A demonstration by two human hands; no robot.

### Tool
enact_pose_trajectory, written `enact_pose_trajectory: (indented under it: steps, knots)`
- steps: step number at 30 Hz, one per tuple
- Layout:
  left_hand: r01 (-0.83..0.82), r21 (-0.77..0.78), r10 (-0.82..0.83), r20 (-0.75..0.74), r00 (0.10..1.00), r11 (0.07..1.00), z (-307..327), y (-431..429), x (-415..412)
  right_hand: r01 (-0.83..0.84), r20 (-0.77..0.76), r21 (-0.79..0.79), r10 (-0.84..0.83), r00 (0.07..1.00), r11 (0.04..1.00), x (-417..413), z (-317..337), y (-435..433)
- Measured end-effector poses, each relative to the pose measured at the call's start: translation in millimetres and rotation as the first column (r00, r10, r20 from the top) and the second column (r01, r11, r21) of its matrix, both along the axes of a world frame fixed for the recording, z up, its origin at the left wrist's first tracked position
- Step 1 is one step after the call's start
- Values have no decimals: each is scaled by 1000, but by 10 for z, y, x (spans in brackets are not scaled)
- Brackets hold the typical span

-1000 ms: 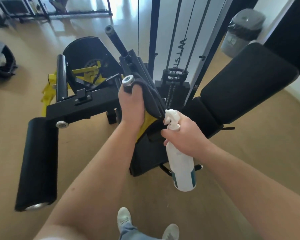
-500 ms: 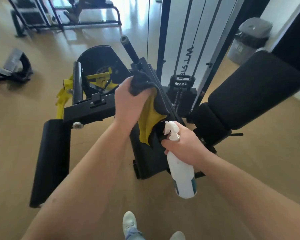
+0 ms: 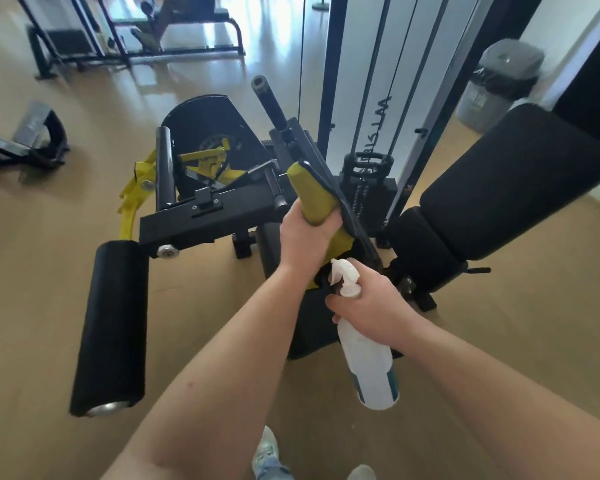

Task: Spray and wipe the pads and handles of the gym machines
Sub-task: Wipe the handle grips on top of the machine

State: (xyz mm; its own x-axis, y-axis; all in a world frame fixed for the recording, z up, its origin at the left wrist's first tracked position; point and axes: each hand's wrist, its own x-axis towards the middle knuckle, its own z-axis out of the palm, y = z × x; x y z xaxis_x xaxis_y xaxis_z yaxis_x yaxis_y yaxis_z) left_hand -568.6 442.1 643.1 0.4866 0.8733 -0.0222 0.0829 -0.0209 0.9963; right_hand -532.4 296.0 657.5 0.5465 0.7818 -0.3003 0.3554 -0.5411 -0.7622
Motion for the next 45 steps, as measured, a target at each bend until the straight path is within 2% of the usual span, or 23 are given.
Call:
enact_pose_trajectory:
  steps: [2,4,6,8,10,12,13,16,19,21,24,27,31,36,39,42,45]
  knots:
    - [19,69,-15,-63,998,997,51,76,-49,7,-27,21,-6,1000,1000,-31,20,17]
    - [44,118,-39,-45,998,992,203,213,-67,13,-43,35,-11,999,999,-18,63,29]
    - [-10,108,-6,151,988,994,451,383,-18,33,-51,36,-32,998,999,17,126,33]
    - [-100,29,83,350,933,995,722,528,81,43,-28,50,-42,999,998,70,139,29]
    - [-71,-123,116,417,901,990,747,536,145,54,-2,59,-54,999,997,101,123,7]
    - [17,-236,71,361,930,972,446,331,177,66,15,68,-67,998,995,130,109,-12]
    - [33,-211,30,289,957,977,232,179,186,73,21,75,-75,997,994,145,93,-24]
    - [3,-31,2,150,989,1000,-246,-105,173,81,12,85,-83,997,993,174,26,-63]
    - [23,144,-21,-10,1000,989,-295,-71,116,80,3,64,-81,997,995,192,-45,-125]
    - [68,204,-47,-107,993,977,-262,-23,27,67,-3,63,-67,998,996,190,-53,-154]
    - [54,308,6,-189,982,950,-240,11,-86,68,-5,70,-68,998,995,202,-57,-180]
    - [14,466,86,-192,978,885,-331,-7,-220,80,7,72,-81,997,994,243,-85,-192]
    - [11,458,63,-147,987,889,-469,-222,-388,102,4,99,-103,995,990,326,-116,-178]
    - [154,301,-159,-8,987,941,-340,-636,-230,108,-45,173,-102,994,979,499,-171,-307]
    - [261,241,-278,38,960,935,-211,-859,-60,138,-24,204,-136,990,969,680,-217,-483]
    - [360,162,-355,-59,933,919,-209,-1068,149,135,-23,210,-134,991,968,885,-272,-715]
    - [436,140,-409,-185,894,889,-243,-1326,435,93,61,172,-105,993,981,1081,-356,-987]
